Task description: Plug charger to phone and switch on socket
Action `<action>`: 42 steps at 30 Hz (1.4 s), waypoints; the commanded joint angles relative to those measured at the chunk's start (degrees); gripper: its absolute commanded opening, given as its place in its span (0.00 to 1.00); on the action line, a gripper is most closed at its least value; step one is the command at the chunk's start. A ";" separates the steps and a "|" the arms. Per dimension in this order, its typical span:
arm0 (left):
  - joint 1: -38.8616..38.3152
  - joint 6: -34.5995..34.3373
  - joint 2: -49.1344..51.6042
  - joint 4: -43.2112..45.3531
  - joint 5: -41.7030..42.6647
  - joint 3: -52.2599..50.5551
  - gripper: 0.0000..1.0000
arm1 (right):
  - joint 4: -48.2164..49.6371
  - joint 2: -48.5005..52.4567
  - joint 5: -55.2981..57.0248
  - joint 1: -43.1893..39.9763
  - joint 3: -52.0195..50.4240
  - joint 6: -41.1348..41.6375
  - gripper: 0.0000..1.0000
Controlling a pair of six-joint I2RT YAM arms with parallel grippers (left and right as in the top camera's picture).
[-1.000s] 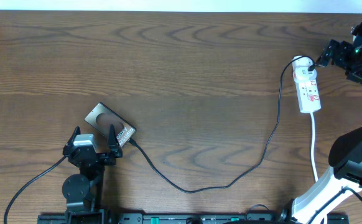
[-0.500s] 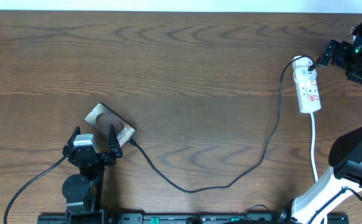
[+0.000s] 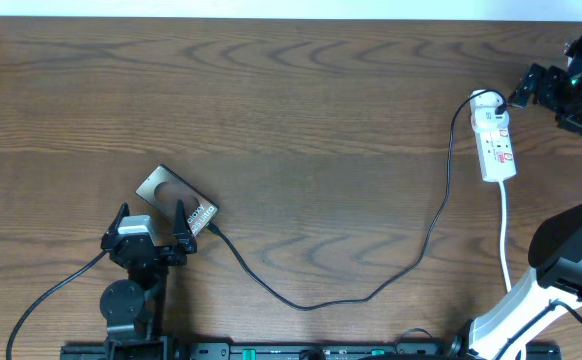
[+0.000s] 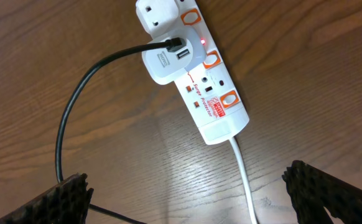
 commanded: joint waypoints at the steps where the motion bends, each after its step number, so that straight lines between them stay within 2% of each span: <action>1: 0.35 1.01 -0.35 -2.36 2.23 -0.63 0.90 | -0.09 0.07 0.20 -0.11 0.63 0.66 0.99; 14: 0.35 0.98 -0.35 -2.36 2.25 -0.63 0.90 | 0.04 -0.20 0.35 -0.11 0.63 0.48 0.99; 22: 0.35 1.01 -0.35 -2.34 2.25 -0.63 0.91 | 4.44 -5.11 -0.57 0.31 -0.57 0.28 0.99; 26: 0.35 1.01 -0.35 -2.34 2.25 -0.63 0.91 | 12.28 -10.43 -4.81 1.62 -5.18 0.26 0.99; 29: 0.35 1.01 -0.35 -2.34 2.25 -0.63 0.91 | 19.76 -16.15 -5.84 3.76 -12.24 0.26 0.99; 42: 0.35 1.01 -0.35 -2.34 2.23 -0.63 0.90 | 58.71 -39.63 -5.62 13.33 -50.95 0.22 0.99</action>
